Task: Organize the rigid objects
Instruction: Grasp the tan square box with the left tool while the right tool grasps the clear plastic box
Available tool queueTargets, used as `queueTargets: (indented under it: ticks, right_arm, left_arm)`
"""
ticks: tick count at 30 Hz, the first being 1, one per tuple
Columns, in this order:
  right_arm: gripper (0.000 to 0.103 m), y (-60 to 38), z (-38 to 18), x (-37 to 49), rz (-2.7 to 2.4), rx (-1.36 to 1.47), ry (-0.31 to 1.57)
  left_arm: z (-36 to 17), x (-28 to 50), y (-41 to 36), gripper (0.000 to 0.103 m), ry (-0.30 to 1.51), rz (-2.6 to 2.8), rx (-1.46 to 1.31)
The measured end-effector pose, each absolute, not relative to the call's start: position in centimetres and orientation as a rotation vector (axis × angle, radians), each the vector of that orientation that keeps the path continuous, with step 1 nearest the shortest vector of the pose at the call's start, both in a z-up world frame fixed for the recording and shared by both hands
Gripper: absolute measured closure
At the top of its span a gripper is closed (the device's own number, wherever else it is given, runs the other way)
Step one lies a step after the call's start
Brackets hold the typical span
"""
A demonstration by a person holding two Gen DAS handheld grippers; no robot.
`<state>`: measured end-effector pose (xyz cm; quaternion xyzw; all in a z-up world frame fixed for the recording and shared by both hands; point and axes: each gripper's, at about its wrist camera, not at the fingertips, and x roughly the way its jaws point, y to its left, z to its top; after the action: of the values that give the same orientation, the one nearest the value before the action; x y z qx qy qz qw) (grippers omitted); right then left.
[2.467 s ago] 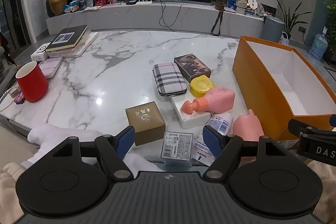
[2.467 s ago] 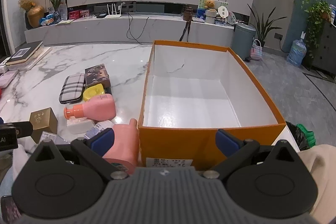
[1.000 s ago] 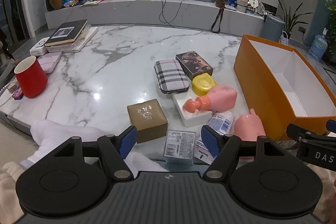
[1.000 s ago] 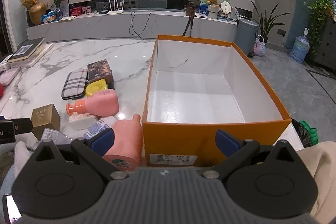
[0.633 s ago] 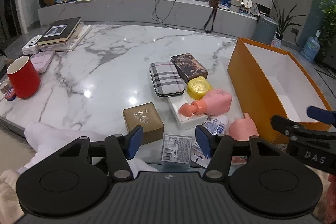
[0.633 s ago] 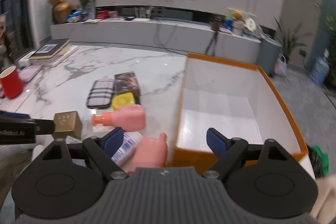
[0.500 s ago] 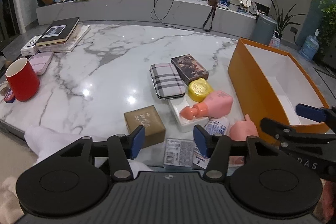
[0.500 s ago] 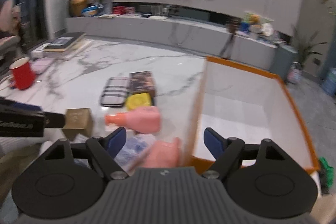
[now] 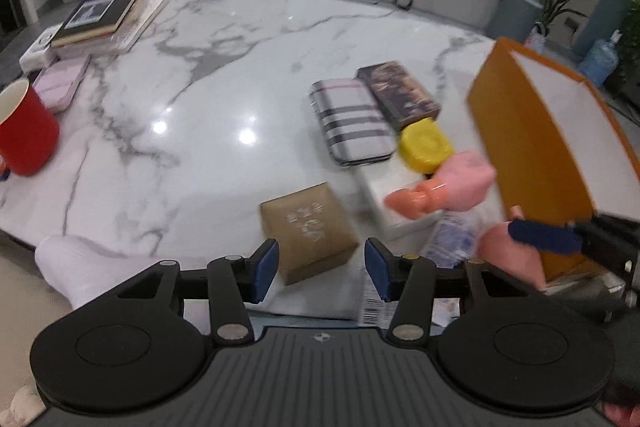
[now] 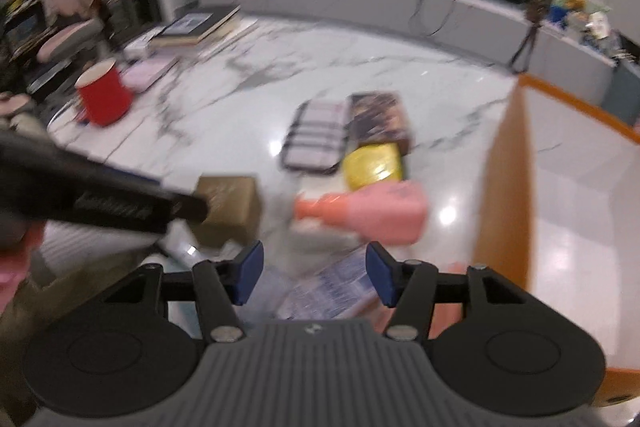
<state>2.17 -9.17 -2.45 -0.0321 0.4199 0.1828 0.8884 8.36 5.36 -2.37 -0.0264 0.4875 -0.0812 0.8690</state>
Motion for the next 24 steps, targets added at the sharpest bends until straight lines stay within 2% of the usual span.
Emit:
queueTargets:
  ticks: [5, 8, 14, 16, 18, 22, 24]
  right_arm:
    - [0.043, -7.5, -3.8, 2.6, 0.424, -0.017, 0.958]
    - [0.036, -6.3, -4.5, 2.8, 0.419, -0.027, 0.990]
    - [0.029, -5.1, -6.3, 3.9, 0.387, -0.017, 1.065]
    - [0.026, -4.9, -6.7, 4.0, 0.393, -0.009, 1.079]
    - [0.027, -4.5, -7.0, 4.1, 0.396, -0.014, 1.085]
    - [0.040, -4.1, -7.1, 4.2, 0.419, -0.014, 1.100]
    - [0.040, -3.9, -7.3, 4.1, 0.419, -0.016, 1.103]
  left_arm:
    - [-3.5, 8.3, 5.8, 0.041, 1.044, -0.161, -0.082]
    - [-3.6, 8.6, 6.0, 0.040, 1.035, -0.130, -0.061]
    - [-4.2, 8.7, 6.8, 0.028, 1.029, -0.099, -0.094]
    - [-4.5, 8.8, 6.8, 0.028, 1.031, -0.095, -0.094]
    - [-4.7, 8.9, 6.8, 0.026, 1.033, -0.096, -0.100]
    - [-5.3, 9.1, 6.8, 0.025, 1.038, -0.091, -0.113]
    - [-5.4, 9.1, 6.8, 0.025, 1.040, -0.094, -0.115]
